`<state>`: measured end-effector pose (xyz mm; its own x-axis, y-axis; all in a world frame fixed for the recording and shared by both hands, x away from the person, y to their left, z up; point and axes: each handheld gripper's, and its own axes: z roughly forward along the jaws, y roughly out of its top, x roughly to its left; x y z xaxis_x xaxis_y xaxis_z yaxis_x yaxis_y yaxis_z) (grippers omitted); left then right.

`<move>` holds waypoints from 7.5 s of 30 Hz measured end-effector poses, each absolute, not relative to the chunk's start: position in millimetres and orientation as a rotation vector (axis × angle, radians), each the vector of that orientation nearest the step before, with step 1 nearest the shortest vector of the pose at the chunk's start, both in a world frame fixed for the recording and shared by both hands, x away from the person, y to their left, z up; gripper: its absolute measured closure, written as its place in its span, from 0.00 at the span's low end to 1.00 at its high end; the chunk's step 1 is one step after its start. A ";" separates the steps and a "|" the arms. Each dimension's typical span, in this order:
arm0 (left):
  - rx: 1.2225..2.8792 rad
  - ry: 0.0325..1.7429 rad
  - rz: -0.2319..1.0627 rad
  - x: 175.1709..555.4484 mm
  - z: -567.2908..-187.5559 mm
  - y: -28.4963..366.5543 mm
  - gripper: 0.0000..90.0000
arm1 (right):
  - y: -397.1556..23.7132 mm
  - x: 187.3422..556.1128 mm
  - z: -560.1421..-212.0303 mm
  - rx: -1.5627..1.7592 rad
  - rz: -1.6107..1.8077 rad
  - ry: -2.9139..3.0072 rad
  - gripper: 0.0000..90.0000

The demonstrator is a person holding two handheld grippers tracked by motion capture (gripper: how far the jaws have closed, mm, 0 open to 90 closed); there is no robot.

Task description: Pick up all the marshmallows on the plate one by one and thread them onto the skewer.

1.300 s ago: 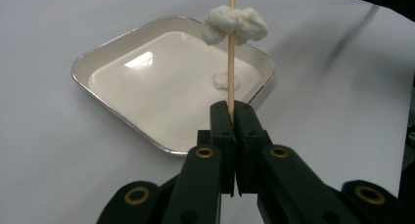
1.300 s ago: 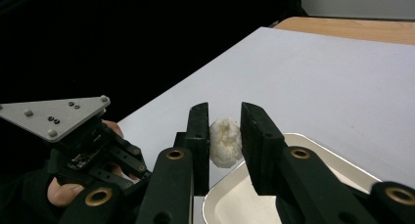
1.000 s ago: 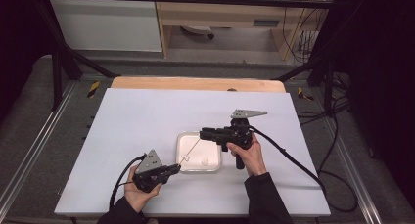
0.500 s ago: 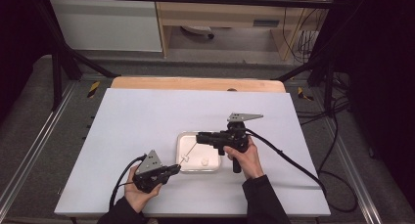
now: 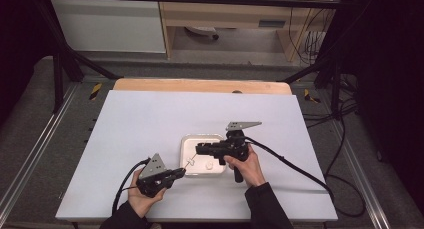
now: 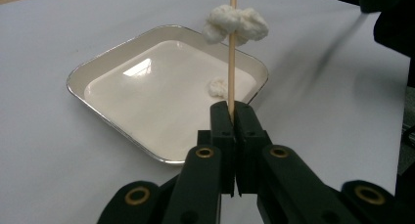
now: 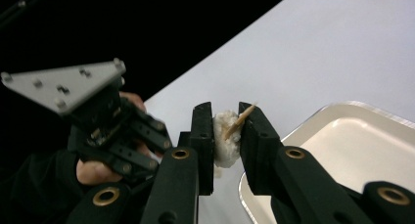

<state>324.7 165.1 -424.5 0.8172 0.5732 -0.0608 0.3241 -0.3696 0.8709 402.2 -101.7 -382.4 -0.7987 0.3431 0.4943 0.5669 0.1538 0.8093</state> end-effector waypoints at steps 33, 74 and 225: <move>1.983 0.728 0.307 329.0 -427.3 172.8 0.98 | -114.5 394.5 -387.7 -0.989 -1.635 -2.656 0.15; 1.983 0.754 0.285 330.7 -429.7 175.1 0.98 | -96.3 397.8 -450.6 -0.953 -1.334 -2.874 0.64; 2.051 0.592 0.372 322.2 -427.8 165.3 0.99 | -132.3 399.4 -354.0 -0.868 -1.837 -2.306 0.91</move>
